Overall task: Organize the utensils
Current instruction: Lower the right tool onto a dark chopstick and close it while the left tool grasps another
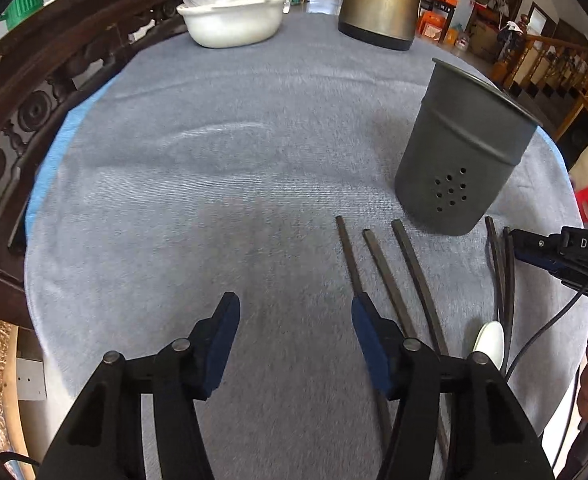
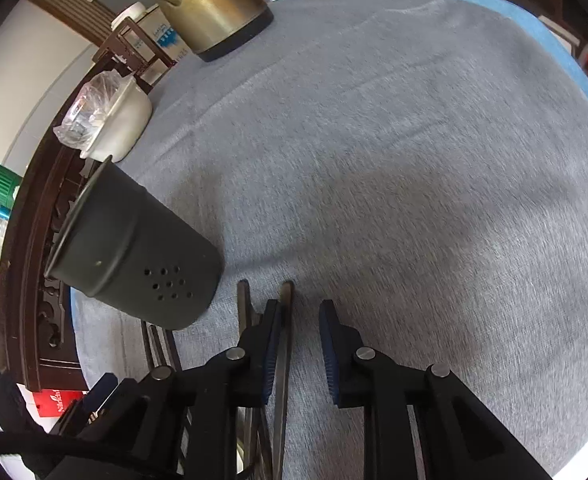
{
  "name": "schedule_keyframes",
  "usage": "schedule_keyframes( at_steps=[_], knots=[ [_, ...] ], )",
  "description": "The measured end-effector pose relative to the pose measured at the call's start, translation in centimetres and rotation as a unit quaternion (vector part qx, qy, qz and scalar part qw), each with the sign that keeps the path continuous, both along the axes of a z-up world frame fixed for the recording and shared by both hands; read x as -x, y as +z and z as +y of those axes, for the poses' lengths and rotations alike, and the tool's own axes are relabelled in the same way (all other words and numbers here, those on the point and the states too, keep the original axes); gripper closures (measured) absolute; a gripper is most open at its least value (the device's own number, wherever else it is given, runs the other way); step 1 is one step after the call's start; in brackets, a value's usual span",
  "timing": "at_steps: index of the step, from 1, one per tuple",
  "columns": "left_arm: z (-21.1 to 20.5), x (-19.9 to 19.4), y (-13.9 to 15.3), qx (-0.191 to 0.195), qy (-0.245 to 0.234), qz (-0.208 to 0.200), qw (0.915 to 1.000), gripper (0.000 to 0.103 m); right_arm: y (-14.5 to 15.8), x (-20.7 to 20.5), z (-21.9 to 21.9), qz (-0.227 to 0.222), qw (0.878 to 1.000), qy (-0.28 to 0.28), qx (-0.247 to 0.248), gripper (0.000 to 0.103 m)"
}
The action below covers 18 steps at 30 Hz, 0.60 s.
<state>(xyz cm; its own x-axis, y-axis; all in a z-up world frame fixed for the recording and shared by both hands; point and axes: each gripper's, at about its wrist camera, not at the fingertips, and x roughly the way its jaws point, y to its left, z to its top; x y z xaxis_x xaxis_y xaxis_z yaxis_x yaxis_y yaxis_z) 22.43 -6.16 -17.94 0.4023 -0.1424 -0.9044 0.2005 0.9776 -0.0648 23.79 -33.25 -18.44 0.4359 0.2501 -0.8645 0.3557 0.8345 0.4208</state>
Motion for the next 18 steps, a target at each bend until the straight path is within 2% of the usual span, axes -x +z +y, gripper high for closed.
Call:
schedule_keyframes(
  at_steps=[3, 9, 10, 14, 18],
  knots=[
    [-0.7, -0.8, -0.4, 0.001, -0.002, 0.008, 1.0000, 0.043, 0.0, -0.8, 0.5, 0.001, 1.000, 0.007, 0.010, 0.082],
    [-1.8, -1.7, -1.0, -0.016, -0.015, 0.004, 0.9998, 0.044, -0.2, -1.3, 0.8, 0.007, 0.999, 0.037, 0.030, 0.095],
    [-1.9, -1.8, -1.0, -0.020, -0.018, 0.001, 0.9996, 0.045, -0.2, -1.4, 0.6, 0.009, 0.999, 0.037, 0.030, 0.095],
    [-2.1, -2.2, -0.9, -0.031, -0.027, -0.009, 0.9991, 0.062, -0.2, -1.0, -0.5, 0.017, 0.999, 0.023, 0.033, 0.095],
    [-2.2, -3.2, -0.9, -0.032, -0.028, -0.004, 0.9991, 0.064, -0.2, -1.4, -0.1, 0.027, 0.998, 0.021, 0.045, 0.094]
  ],
)
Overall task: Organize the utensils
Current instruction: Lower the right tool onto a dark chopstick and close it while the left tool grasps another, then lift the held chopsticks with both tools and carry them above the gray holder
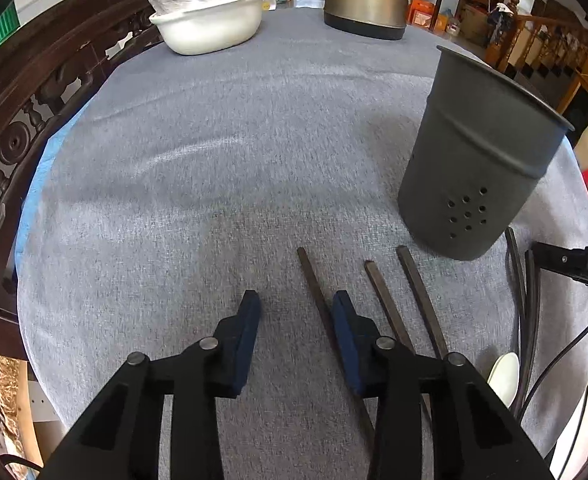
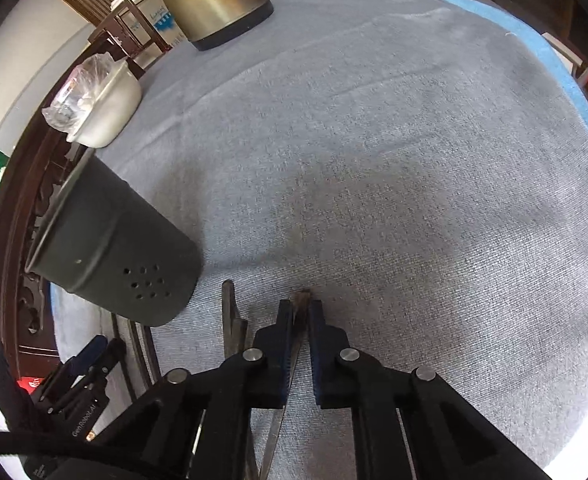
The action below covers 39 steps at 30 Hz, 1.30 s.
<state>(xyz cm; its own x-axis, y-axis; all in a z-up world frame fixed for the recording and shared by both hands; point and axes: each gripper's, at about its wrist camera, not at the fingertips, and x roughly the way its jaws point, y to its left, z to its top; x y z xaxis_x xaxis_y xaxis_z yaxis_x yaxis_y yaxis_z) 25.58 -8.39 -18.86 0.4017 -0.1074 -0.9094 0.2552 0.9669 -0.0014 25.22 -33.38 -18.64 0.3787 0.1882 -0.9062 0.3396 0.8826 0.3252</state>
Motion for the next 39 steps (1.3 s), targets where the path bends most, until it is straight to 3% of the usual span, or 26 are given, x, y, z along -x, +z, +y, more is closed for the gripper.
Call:
schedule_keyframes(
  at_steps=[6, 7, 8, 9, 11, 14, 27, 30, 33, 39],
  knots=[
    [-0.7, -2.0, 0.2, 0.004, -0.006, -0.001, 1.0000, 0.064, 0.1, -0.9, 1.8, -0.008, 0.999, 0.021, 0.040, 0.094],
    [-0.8, -2.2, 0.3, 0.005, -0.007, -0.004, 1.0000, 0.069, 0.1, -0.8, 1.7, -0.012, 0.999, 0.022, 0.038, 0.094],
    [-0.7, -2.4, 0.4, 0.005, -0.006, -0.006, 1.0000, 0.086, 0.2, -0.6, 1.4, -0.013, 0.999, 0.021, 0.034, 0.094],
    [-0.6, -2.7, 0.5, 0.010, -0.006, -0.003, 0.9999, 0.094, 0.4, -0.4, 1.3, -0.022, 0.999, 0.021, 0.028, 0.094],
    [0.0, -3.1, 0.8, 0.038, -0.002, 0.009, 0.9992, 0.095, 1.0, 0.3, 1.1, -0.039, 0.999, 0.023, 0.025, 0.094],
    [0.3, -2.5, 0.9, 0.053, 0.002, -0.008, 0.9986, 0.095, 2.8, 1.4, 1.0, -0.074, 0.997, 0.026, 0.027, 0.095],
    [0.7, 0.9, 9.2, 0.099, -0.041, -0.107, 0.9884, 0.096, 9.7, 5.6, -0.3, -0.172, 0.985, 0.022, 0.019, 0.096],
    [0.4, 1.3, 10.0, 0.095, -0.051, -0.124, 0.9864, 0.097, 9.9, 5.2, 0.0, -0.144, 0.989, 0.033, 0.027, 0.095],
    [0.6, 2.3, 10.7, 0.104, -0.052, -0.127, 0.9851, 0.097, 7.4, 4.3, -0.3, -0.084, 0.996, 0.024, 0.021, 0.093],
    [1.0, 4.7, 13.1, 0.123, -0.061, -0.154, 0.9786, 0.097, 2.2, 2.2, -1.5, -0.020, 0.998, -0.006, -0.053, 0.076]
  ],
)
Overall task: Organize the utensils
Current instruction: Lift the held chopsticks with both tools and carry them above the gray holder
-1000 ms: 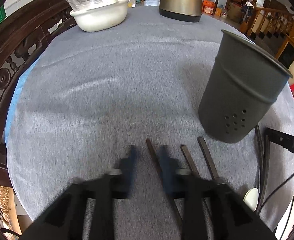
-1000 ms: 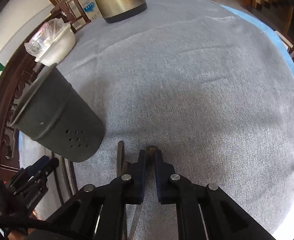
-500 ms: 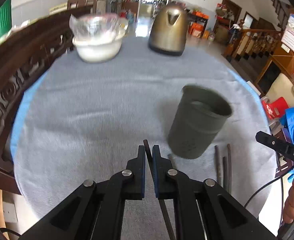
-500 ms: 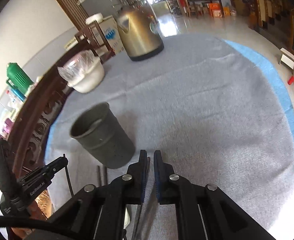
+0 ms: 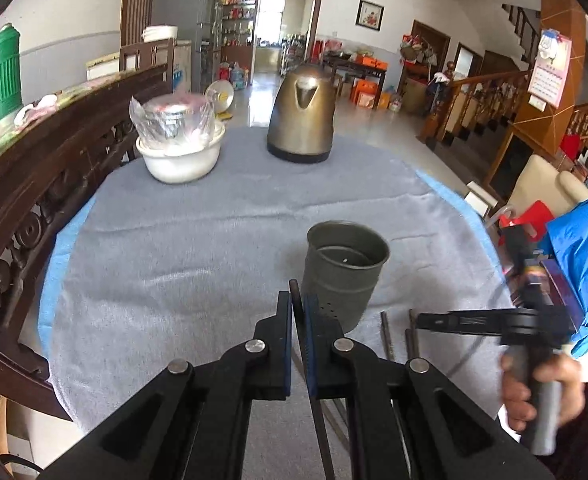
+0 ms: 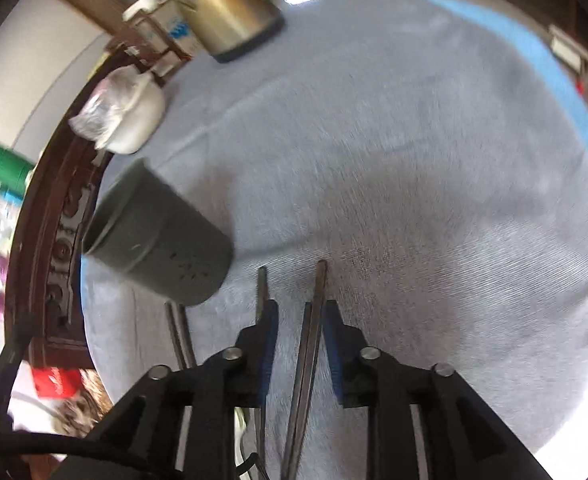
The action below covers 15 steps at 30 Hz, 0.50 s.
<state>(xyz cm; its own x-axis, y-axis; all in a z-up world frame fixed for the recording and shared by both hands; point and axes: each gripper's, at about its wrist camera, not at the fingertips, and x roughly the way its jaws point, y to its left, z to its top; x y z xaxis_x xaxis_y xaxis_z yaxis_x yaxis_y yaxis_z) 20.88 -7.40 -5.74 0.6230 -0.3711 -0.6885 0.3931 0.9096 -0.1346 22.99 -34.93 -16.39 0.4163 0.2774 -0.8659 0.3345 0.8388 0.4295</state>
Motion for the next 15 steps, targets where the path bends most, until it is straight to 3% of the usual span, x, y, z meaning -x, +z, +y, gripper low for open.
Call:
schedule_keyframes(
  at_steps=[5, 8, 9, 11, 13, 15],
  knots=[
    [0.5, 1.4, 2.1, 0.012, -0.005, -0.030, 0.9995, 0.097, -2.1, -2.1, 0.0, 0.025, 0.999, -0.016, 0.026, 0.076],
    [0.7, 2.0, 3.0, 0.017, -0.011, -0.047, 0.9987, 0.097, -1.7, -3.3, 1.1, 0.034, 0.997, -0.007, 0.072, 0.077],
    [0.6, 2.1, 3.1, 0.016, -0.012, -0.050, 0.9985, 0.097, -1.6, -3.6, 1.5, 0.041, 0.995, 0.000, 0.089, 0.080],
    [0.7, 2.0, 3.2, 0.004, -0.007, -0.059, 0.9982, 0.097, -1.5, -3.9, 2.6, 0.051, 0.989, 0.018, 0.141, 0.095],
    [1.2, 1.4, 2.6, 0.002, -0.006, -0.047, 0.9989, 0.097, -1.4, -3.7, 2.9, 0.041, 0.989, 0.031, 0.142, 0.096],
    [2.3, -0.4, 0.9, 0.009, 0.008, 0.001, 0.9999, 0.097, -1.1, -3.2, 2.7, 0.031, 0.989, 0.027, 0.142, 0.097]
  ],
)
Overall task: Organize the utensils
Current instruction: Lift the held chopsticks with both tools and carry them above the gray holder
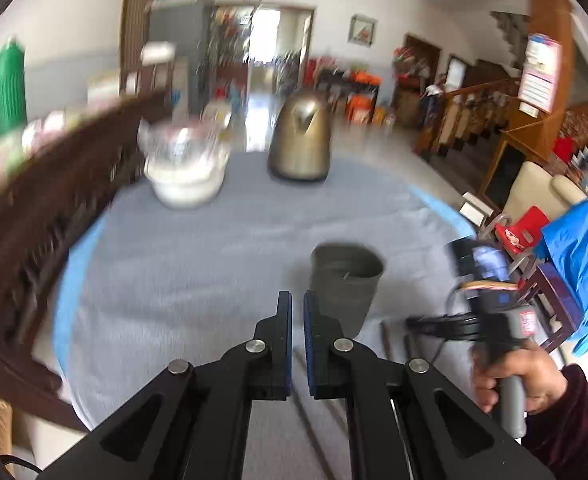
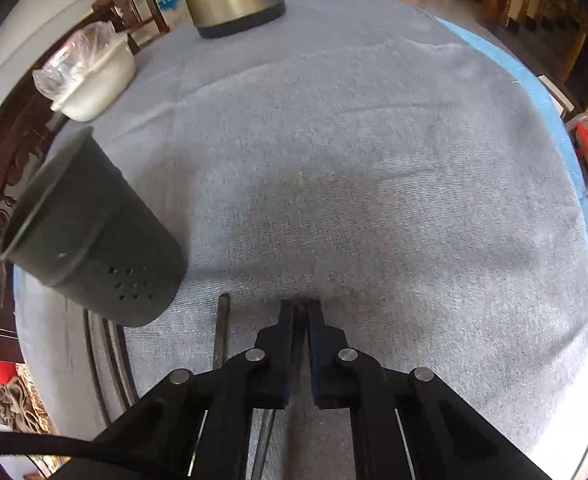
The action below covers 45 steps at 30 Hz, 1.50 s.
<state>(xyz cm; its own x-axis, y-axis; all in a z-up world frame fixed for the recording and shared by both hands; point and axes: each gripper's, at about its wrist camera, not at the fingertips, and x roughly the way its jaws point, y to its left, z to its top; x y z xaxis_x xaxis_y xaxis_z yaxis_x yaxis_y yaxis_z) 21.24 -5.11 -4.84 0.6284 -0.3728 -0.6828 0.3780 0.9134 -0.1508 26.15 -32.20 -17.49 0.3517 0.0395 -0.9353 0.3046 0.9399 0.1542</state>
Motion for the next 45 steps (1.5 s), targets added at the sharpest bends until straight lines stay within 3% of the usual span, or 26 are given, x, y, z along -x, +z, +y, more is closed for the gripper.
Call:
schedule_keyframes(
  at_steps=[4, 7, 10, 12, 19, 22, 24, 31, 38, 40, 45],
  knots=[
    [2.0, -4.1, -4.7, 0.015, 0.029, 0.109, 0.9935, 0.093, 2.4, 1.7, -0.2, -0.052, 0.999, 0.006, -0.008, 0.097],
    [1.9, -6.1, -7.3, 0.013, 0.036, 0.152, 0.9877, 0.092, 4.5, 3.4, -0.4, -0.093, 0.996, 0.013, -0.008, 0.097],
    [0.1, -7.8, -9.3, 0.000, 0.020, 0.178, 0.9838, 0.082, 5.9, 4.3, -0.2, -0.122, 0.992, 0.013, -0.023, 0.097],
    [-0.9, -8.6, -10.2, -0.004, 0.015, 0.188, 0.9820, 0.069, 6.7, 4.6, 0.0, -0.140, 0.989, 0.013, -0.032, 0.097],
    [-2.9, -12.1, -13.5, -0.007, 0.025, 0.239, 0.9706, 0.069, 10.0, 6.6, -0.1, -0.195, 0.980, 0.025, -0.043, 0.097],
    [-3.2, -12.1, -13.3, -0.001, 0.024, 0.229, 0.9731, 0.074, 10.8, 7.3, -0.3, -0.215, 0.975, 0.027, -0.045, 0.097],
    [-3.6, -12.1, -13.5, 0.000, 0.017, 0.233, 0.9724, 0.094, 11.6, 7.8, -0.2, -0.228, 0.972, 0.030, -0.045, 0.097],
    [-3.7, -11.1, -12.6, -0.008, 0.021, 0.203, 0.9789, 0.101, 13.7, 9.0, 0.9, -0.263, 0.964, 0.041, -0.028, 0.097],
    [-2.0, -8.5, -7.5, -0.007, 0.006, 0.134, 0.9910, 0.102, 15.7, 9.9, 1.6, -0.295, 0.954, 0.047, -0.016, 0.097],
    [-1.8, -8.9, -7.4, -0.008, 0.009, 0.147, 0.9891, 0.102, 16.0, 10.0, 1.9, -0.299, 0.953, 0.047, -0.014, 0.097],
    [-2.3, -10.3, -11.3, -0.010, 0.010, 0.229, 0.9733, 0.099, 15.5, 10.0, 2.5, -0.295, 0.954, 0.050, -0.010, 0.097]
  ],
)
